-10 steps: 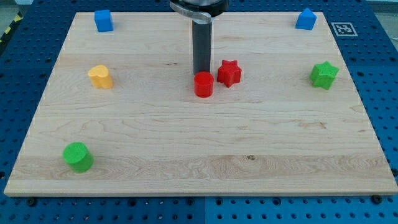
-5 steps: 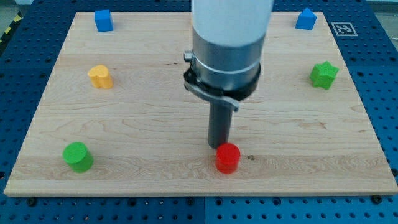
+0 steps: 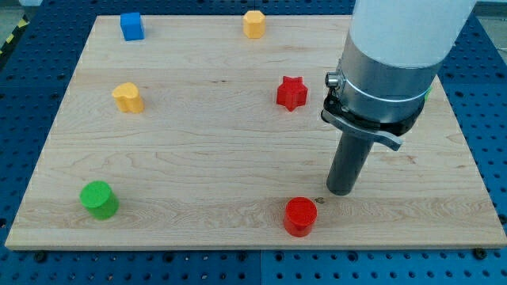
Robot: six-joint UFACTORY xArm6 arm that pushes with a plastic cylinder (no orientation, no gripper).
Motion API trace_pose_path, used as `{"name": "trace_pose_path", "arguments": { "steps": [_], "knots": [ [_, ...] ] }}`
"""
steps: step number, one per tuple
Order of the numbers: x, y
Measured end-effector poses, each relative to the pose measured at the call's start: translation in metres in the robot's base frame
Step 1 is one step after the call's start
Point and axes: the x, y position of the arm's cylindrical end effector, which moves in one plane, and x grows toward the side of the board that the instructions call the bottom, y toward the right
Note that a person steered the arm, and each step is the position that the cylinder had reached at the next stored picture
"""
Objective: Push the red circle to the bottom center of the board
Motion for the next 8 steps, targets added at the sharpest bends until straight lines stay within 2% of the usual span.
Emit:
{"name": "trace_pose_path", "arguments": {
  "steps": [1, 2, 3, 5, 7, 8],
  "knots": [
    [0.006, 0.004],
    [0.048, 0.014],
    [0.065, 0.013],
    [0.065, 0.002],
    [0.064, -0.073],
    [0.064, -0.074]
  ]
}}
